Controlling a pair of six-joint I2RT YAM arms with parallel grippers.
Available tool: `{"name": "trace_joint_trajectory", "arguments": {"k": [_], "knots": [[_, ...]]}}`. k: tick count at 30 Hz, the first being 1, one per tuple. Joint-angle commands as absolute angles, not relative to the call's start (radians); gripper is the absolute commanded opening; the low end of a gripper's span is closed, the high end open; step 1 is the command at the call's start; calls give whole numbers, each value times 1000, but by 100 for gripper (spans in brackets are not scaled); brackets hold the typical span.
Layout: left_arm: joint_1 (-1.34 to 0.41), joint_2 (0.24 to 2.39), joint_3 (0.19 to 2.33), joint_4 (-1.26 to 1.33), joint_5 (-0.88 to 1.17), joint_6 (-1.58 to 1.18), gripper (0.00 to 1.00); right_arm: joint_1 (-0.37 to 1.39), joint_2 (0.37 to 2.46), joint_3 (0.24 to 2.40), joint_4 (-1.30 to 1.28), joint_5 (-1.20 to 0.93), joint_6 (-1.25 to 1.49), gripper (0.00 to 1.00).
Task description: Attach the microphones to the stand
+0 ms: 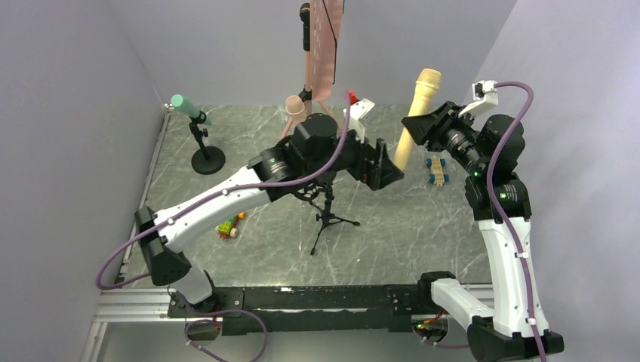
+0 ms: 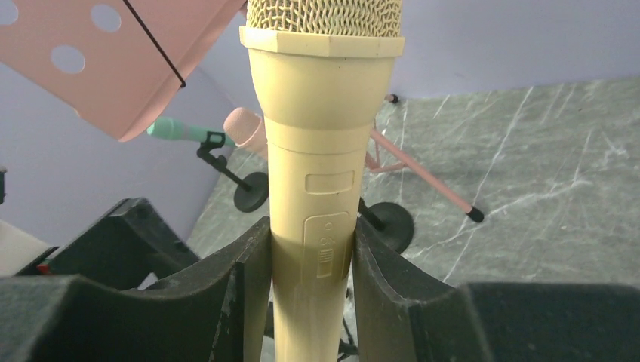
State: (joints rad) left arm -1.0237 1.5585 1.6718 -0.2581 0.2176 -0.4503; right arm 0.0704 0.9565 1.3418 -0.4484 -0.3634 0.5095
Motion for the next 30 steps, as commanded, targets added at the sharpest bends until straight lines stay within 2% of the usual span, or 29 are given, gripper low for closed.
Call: {"name": "trace_joint_trajectory", "arguments": {"k": [1, 3, 6, 12, 18, 19, 20, 22, 23, 25, 26, 27, 30], "knots": [[-1062, 1617, 1790, -184, 139, -480, 99, 67, 950, 1371, -457, -434, 563, 20], [-1065, 1644, 1800, -162, 132, -493, 99, 66, 947, 1371, -455, -457, 576, 20], [-1068, 1674, 1804, -137, 102, -525, 93, 66, 940, 1369, -454, -474, 583, 20], [-1069, 1700, 1806, -132, 49, -539, 76, 66, 921, 1337, -444, -501, 574, 21], [-1069, 1690, 1785, -162, 15, -508, 30, 67, 903, 1302, -426, -541, 558, 24], [-1069, 1684, 1779, -164, 9, -501, 20, 67, 902, 1300, -423, -551, 553, 25], [-1068, 1676, 1771, -163, 7, -494, 14, 66, 901, 1298, -421, -560, 543, 28], [-1068, 1653, 1749, -159, 13, -486, 6, 66, 897, 1302, -425, -582, 512, 37], [-1068, 1637, 1734, -152, 25, -477, 4, 66, 895, 1306, -429, -595, 485, 46], [-1068, 1596, 1695, -130, 58, -462, 1, 66, 889, 1321, -446, -628, 411, 70], [-1068, 1570, 1671, -118, 71, -450, 0, 64, 886, 1334, -471, -663, 347, 91], [-1068, 1541, 1650, -115, 81, -437, 0, 59, 884, 1349, -496, -713, 273, 99], [-1068, 1457, 1613, -174, 94, -387, 0, 43, 877, 1410, -627, -910, 5, 100]]}}
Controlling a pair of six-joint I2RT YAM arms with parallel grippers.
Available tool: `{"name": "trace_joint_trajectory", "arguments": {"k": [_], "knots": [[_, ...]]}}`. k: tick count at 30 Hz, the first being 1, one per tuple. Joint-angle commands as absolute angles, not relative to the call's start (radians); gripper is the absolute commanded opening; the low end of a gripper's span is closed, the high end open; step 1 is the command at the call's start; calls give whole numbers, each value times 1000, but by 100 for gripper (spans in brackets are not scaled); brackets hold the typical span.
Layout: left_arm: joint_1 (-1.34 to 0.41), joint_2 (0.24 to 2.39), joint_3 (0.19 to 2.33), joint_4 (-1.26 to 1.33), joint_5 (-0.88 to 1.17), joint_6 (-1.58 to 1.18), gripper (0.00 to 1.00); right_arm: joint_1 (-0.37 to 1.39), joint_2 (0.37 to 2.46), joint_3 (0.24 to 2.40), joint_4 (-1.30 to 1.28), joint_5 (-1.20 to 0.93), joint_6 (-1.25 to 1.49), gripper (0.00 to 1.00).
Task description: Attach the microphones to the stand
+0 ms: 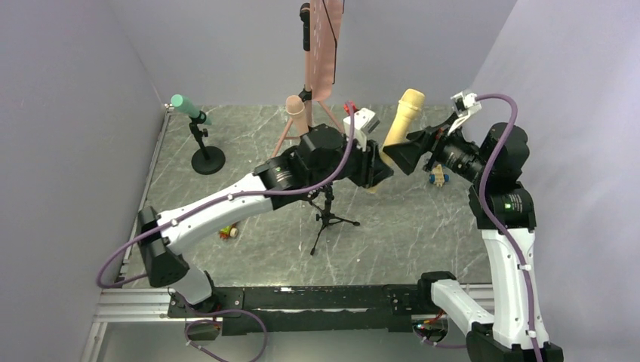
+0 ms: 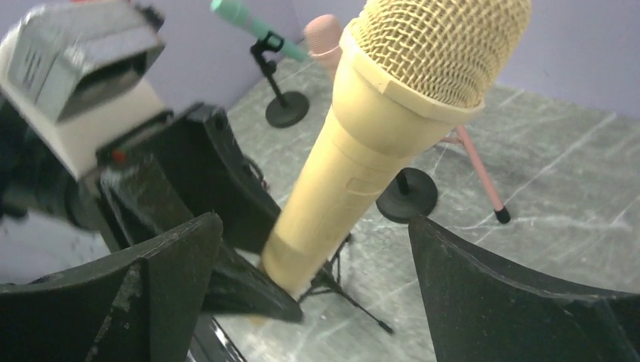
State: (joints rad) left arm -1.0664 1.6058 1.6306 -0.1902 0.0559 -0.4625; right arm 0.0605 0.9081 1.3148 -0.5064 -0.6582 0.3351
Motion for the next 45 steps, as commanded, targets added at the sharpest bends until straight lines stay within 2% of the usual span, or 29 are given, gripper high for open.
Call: {"name": "trace_joint_trajectory", "arguments": {"k": [1, 5, 10, 16, 21, 29, 35, 45], "knots": [[-1068, 1420, 1604, -215, 99, -367, 0, 36, 872, 1436, -667, -933, -66, 100], [-1068, 1303, 1555, -332, 136, -287, 0, 11, 875, 1490, -765, -1009, -169, 100], [-1063, 1135, 1456, -451, 159, -192, 0, -40, 888, 1496, -749, -1128, -130, 100], [-1062, 998, 1355, -556, 229, -143, 0, -56, 892, 1396, -507, -1441, 78, 100], [-1062, 942, 1281, -560, 283, -134, 0, -41, 914, 1342, -401, -1470, 136, 100], [-1062, 984, 1296, -522, 359, -162, 0, 75, 985, 1396, -450, -1472, 25, 100], [-1063, 1032, 1316, -503, 379, -184, 0, 172, 1081, 1523, -608, -1463, -147, 100], [-1063, 1075, 1339, -503, 386, -192, 0, 254, 1071, 1419, -470, -1519, -26, 99]]}}
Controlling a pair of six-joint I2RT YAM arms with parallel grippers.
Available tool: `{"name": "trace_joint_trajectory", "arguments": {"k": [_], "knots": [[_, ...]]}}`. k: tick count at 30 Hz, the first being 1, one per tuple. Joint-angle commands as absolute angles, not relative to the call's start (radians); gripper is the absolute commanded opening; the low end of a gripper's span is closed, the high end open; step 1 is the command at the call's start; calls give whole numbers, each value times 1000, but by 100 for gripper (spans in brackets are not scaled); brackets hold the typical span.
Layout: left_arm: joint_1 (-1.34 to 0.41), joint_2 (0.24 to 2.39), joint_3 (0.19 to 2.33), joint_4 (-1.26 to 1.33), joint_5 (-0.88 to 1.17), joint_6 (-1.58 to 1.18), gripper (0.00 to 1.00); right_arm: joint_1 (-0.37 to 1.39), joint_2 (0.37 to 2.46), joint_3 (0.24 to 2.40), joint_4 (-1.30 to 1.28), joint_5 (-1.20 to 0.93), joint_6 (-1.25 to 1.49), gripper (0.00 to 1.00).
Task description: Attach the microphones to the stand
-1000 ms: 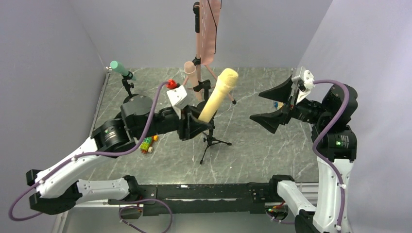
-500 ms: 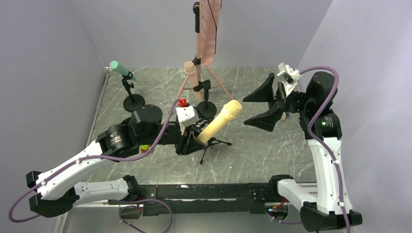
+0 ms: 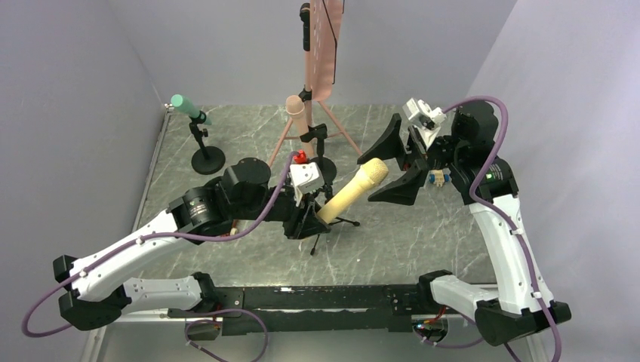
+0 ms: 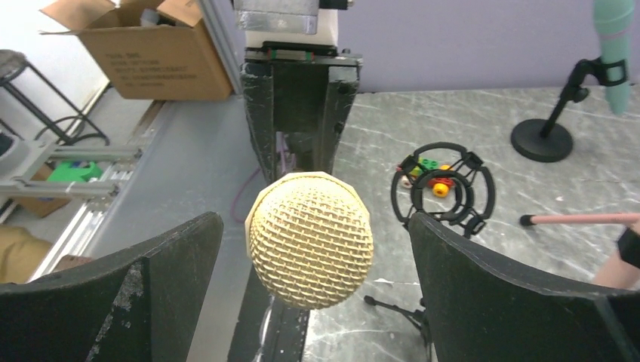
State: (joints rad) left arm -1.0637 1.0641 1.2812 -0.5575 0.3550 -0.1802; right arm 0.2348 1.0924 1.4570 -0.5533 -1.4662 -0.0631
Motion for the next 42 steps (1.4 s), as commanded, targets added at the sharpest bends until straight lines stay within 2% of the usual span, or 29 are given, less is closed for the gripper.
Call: {"name": "trace_joint_trajectory", "arguments": {"k": [1, 7, 11, 20, 25, 27, 29, 33, 36, 39, 42], "knots": [[-1063, 1080, 1344, -506, 386, -193, 0, 259, 1070, 1418, -471, -1519, -26, 98], [-1063, 1085, 1349, -511, 382, -190, 0, 266, 1071, 1420, -468, -1525, -23, 95], [-1063, 1087, 1348, -512, 379, -189, 0, 277, 1073, 1411, -434, -1535, 22, 88], [-1062, 1097, 1354, -510, 380, -194, 0, 289, 1071, 1344, -186, -1572, 254, 59], [-1062, 1098, 1358, -514, 368, -199, 2, 289, 1058, 1315, -48, -1581, 376, 29], [-1062, 1092, 1356, -512, 354, -207, 12, 285, 1048, 1307, -7, -1580, 424, 25], [-1063, 1083, 1352, -509, 335, -217, 29, 271, 1036, 1304, 39, -1577, 459, 22], [-1062, 1041, 1332, -491, 298, -229, 73, 196, 1016, 1327, 119, -1562, 556, 20], [-1062, 980, 1317, -475, 260, -223, 97, 150, 1020, 1361, 191, -1540, 618, 20], [-1062, 894, 1289, -472, 142, -214, 99, 138, 1061, 1422, 198, -1502, 643, 20], [-1062, 777, 1223, -467, -28, -225, 99, 137, 1093, 1483, 93, -1456, 547, 19]]}}
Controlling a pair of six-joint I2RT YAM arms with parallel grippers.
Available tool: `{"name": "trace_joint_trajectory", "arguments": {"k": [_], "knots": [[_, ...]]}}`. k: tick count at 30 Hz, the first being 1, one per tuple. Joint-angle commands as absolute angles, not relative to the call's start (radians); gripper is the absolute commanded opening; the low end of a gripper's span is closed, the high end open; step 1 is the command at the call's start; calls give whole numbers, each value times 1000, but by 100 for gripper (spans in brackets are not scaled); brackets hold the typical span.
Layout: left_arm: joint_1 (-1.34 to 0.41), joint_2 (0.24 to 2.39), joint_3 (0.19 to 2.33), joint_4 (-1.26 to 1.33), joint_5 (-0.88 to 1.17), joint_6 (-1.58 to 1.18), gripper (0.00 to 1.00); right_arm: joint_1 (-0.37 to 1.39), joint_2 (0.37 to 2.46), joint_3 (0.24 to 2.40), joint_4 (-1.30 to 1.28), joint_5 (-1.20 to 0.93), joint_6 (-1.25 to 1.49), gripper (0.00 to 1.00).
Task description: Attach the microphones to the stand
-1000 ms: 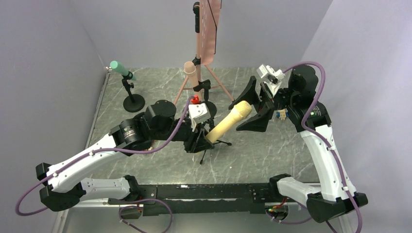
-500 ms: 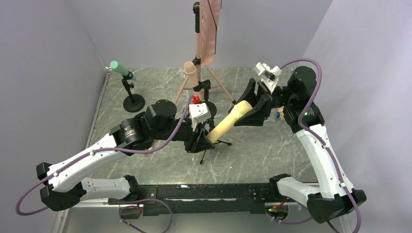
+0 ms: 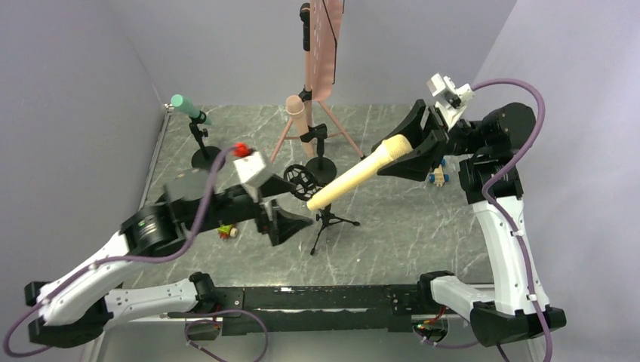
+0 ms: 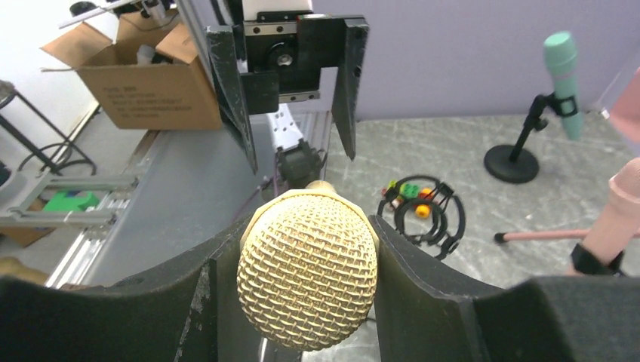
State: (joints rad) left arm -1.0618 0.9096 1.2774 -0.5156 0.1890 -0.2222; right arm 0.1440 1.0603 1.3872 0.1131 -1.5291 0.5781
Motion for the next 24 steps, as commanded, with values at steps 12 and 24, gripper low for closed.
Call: {"name": "trace_joint_trajectory", "arguments": {"k": [12, 24], "knots": [[-1061, 401, 913, -510, -299, -377, 99, 182, 1177, 1606, -422, -1154, 29, 19], [-1061, 374, 873, -520, -323, -388, 99, 216, 1163, 1477, -400, -1151, 39, 19]]}}
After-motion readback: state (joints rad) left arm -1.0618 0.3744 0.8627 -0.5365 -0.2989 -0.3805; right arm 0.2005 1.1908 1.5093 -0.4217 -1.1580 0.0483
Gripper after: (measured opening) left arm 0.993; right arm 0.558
